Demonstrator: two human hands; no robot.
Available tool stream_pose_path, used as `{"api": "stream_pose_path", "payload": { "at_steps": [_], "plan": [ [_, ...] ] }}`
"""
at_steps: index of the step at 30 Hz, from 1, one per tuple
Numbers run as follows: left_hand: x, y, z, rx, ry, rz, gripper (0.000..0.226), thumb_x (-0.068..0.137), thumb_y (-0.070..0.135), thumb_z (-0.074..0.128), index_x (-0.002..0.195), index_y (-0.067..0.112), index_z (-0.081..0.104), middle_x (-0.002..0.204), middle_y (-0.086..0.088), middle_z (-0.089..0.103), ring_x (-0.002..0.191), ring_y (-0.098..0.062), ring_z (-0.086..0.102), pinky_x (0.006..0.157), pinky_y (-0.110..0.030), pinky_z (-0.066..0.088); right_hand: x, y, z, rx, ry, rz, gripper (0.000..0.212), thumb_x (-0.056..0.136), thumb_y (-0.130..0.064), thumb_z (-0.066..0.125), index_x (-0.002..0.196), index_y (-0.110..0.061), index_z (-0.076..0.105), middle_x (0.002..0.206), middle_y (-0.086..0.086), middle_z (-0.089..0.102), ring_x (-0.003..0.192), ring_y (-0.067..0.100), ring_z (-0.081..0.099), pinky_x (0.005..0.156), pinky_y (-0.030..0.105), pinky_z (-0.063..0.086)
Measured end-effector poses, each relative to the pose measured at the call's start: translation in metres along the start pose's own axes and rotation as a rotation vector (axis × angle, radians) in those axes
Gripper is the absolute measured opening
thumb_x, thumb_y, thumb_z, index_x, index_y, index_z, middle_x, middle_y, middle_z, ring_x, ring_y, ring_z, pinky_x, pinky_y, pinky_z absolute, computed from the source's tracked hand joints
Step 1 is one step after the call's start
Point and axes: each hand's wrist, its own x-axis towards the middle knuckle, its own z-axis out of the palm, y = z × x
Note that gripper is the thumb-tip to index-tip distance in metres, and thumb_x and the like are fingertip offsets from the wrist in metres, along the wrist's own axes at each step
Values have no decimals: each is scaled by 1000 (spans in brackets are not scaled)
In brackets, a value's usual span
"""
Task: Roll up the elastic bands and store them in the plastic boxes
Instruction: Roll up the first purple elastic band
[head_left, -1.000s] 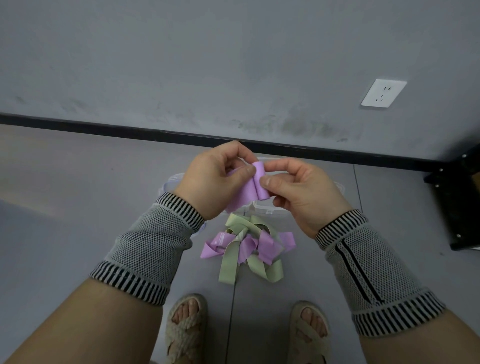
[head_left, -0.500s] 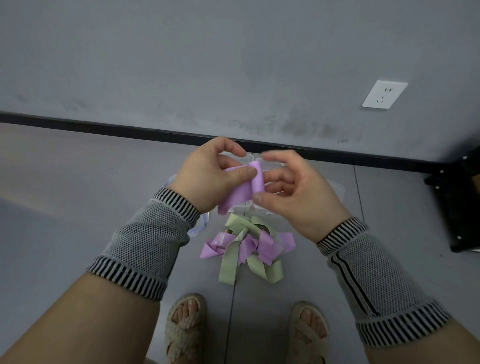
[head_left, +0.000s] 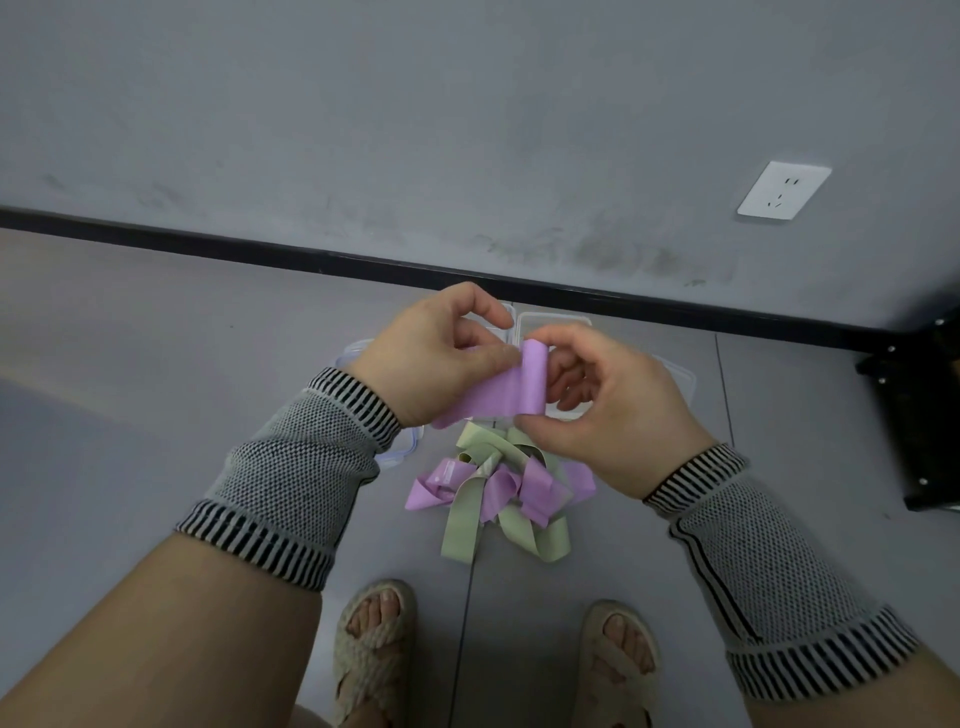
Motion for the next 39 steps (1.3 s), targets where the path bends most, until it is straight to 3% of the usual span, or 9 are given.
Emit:
{"api": "stream_pose_path", "payload": {
  "at_steps": [3, 6, 11, 16, 22, 27, 30, 34, 39],
  "plan": [
    [2, -5, -2, 97, -2, 22, 16, 88, 11, 59, 89, 27, 53, 72, 2, 62, 50, -2, 48, 45, -13, 39, 0, 2, -3, 134, -15, 39, 55, 63, -6, 83, 97, -40, 57, 79, -8, 64, 69, 4, 60, 70, 21, 52],
    [2, -6, -3, 132, -14, 44, 18, 87, 12, 60, 88, 29, 52, 77, 1, 64, 60, -8, 52, 52, -16, 41, -1, 4, -4, 240, -65, 78, 56, 64, 1, 82, 100, -36, 58, 75, -4, 69, 66, 7, 63, 69, 21, 53],
    [3, -6, -2, 86, -5, 48, 17, 82, 17, 66, 85, 28, 54, 82, -4, 66, 58, -5, 52, 52, -13, 42, 0, 5, -6, 399, -90, 120, 58, 67, 10, 77, 104, -31, 58, 66, -6, 69, 62, 7, 62, 67, 17, 52],
    [6, -8, -5, -126, 73, -45, 14, 87, 6, 61, 89, 19, 57, 76, -2, 60, 73, -17, 57, 73, -35, 52, 2, 6, -13, 499, -28, 119, 60, 68, 15, 73, 107, -28, 57, 68, -4, 69, 64, 8, 63, 66, 20, 54],
    [8, -7, -4, -192, 166, -118, 19, 82, 12, 69, 95, 21, 58, 63, 6, 57, 60, -9, 54, 58, -23, 47, 4, 9, -14, 484, 69, 116, 61, 72, 16, 69, 111, -29, 55, 73, -7, 70, 66, 6, 64, 68, 19, 52],
    [9, -5, -6, -407, 165, -161, 19, 86, 2, 60, 96, 19, 58, 74, -1, 63, 68, -14, 62, 70, -34, 55, 4, 12, -13, 461, 88, 132, 61, 73, 13, 70, 112, -31, 55, 73, -7, 70, 68, 6, 64, 69, 19, 52],
    [9, -2, -7, -546, 208, -155, 21, 87, -2, 57, 96, 17, 57, 76, -3, 64, 62, -11, 64, 60, -28, 58, 4, 11, -14, 459, 76, 133, 61, 72, 12, 72, 112, -33, 56, 75, -5, 70, 70, 7, 65, 71, 22, 53],
    [9, 0, -8, -529, 311, -88, 21, 87, -3, 58, 94, 17, 56, 77, -4, 63, 64, -10, 63, 57, -24, 55, 5, 12, -13, 465, 78, 147, 61, 71, 11, 73, 110, -33, 57, 74, -3, 71, 70, 9, 66, 69, 22, 53],
    [7, 1, -1, -515, 285, -61, 22, 88, -5, 54, 88, 17, 55, 72, 2, 64, 65, -10, 63, 61, -28, 57, 8, 16, -7, 320, 143, 161, 59, 72, 4, 75, 114, -32, 57, 78, 3, 70, 70, 19, 65, 71, 27, 56]
  ]
}}
